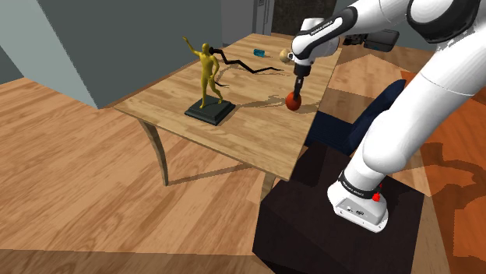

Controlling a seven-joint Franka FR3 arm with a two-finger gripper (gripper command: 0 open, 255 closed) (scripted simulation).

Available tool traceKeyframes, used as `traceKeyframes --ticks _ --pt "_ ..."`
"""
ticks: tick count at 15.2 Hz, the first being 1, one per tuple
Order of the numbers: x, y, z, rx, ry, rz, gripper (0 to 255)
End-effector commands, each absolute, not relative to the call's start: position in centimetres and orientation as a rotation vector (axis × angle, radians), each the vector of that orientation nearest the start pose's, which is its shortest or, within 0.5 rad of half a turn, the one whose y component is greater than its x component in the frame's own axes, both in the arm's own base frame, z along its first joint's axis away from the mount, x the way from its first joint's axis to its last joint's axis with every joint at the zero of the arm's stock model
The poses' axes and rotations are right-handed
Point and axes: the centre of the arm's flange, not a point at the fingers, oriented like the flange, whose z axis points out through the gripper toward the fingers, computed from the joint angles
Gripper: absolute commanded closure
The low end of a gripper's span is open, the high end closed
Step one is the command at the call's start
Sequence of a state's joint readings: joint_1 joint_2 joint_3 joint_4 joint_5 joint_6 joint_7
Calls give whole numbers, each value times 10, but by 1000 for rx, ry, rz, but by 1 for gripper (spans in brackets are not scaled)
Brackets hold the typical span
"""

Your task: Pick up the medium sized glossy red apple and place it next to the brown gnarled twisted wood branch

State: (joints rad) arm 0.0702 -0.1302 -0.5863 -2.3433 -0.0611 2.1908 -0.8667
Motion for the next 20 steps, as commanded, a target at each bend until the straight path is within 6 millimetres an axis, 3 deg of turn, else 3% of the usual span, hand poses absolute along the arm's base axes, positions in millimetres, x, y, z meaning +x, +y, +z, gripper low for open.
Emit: traceKeyframes --ticks 1,20 --pt "419 -241 384 -3037 -604 29 255" --pt "419 -241 484 -3037 -604 29 255"
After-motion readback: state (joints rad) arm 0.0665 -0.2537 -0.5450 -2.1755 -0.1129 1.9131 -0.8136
